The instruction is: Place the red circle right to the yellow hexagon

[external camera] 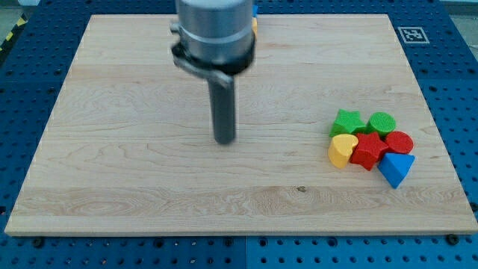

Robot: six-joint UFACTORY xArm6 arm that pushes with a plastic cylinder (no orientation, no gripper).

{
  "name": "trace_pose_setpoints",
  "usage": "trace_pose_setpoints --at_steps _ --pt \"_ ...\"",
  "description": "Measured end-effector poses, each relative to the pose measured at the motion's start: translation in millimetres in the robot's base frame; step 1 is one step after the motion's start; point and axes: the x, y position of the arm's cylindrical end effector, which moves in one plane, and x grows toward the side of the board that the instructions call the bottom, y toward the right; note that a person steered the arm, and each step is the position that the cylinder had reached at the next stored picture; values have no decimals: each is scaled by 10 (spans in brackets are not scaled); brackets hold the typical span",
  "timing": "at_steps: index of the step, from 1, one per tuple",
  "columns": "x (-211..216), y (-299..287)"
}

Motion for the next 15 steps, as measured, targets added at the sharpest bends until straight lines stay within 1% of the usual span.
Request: trace_pose_setpoints --at_steps 1,2,3,4,5,7,8,11,13,15 --pt "277 768" --pt "568 1147" --pt "785 1756" --pt "773 2455" --pt "665 2598" --pt "393 2383" --pt "235 2382" --pt "-306 2148" --pt "-920 2129" --pt "-1427 2131"
